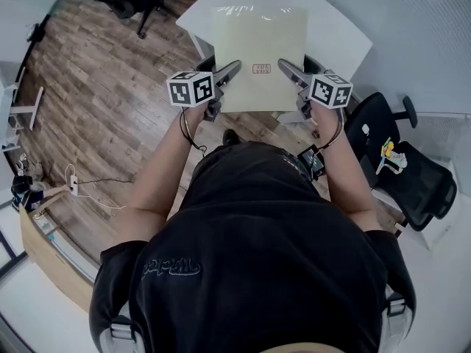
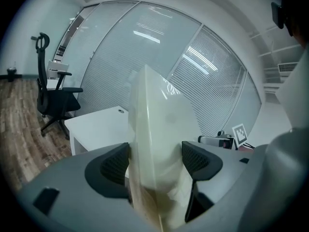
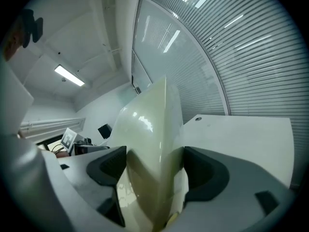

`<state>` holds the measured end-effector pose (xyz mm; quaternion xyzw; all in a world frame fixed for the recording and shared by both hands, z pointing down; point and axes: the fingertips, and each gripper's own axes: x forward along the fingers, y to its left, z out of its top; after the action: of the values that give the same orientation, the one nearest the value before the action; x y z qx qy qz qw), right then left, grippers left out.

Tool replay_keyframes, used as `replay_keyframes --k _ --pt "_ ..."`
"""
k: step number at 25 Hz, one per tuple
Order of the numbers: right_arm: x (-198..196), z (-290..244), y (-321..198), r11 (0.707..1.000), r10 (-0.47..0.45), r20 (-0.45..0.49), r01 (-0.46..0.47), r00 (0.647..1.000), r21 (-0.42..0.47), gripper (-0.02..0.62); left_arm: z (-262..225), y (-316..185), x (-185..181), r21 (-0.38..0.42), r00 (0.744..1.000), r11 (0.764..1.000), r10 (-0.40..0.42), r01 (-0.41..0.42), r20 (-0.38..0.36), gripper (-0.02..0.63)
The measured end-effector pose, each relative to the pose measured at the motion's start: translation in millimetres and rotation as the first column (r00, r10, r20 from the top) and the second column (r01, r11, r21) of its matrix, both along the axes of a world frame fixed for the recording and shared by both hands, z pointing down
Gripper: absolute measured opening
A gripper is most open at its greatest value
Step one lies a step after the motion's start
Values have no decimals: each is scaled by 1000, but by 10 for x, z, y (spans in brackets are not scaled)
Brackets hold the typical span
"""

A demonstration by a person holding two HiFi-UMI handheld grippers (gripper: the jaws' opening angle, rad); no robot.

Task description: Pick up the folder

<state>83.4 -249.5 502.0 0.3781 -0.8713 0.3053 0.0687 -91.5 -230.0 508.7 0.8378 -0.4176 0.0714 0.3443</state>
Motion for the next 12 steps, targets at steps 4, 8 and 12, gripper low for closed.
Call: replay_keyframes --k 4,8,12 --pt "407 68 348 1000 -20 3 20 1000 1 356 69 392 416 -3 1000 1000 -18 18 3 350" --pt "406 1 376 999 -35 1 35 999 -4 356 9 447 420 -3 999 999 -34 34 0 351" --pt "429 -25 440 999 -46 -4 46 999 -20 354 -10 532 438 -19 999 999 -50 50 1 351"
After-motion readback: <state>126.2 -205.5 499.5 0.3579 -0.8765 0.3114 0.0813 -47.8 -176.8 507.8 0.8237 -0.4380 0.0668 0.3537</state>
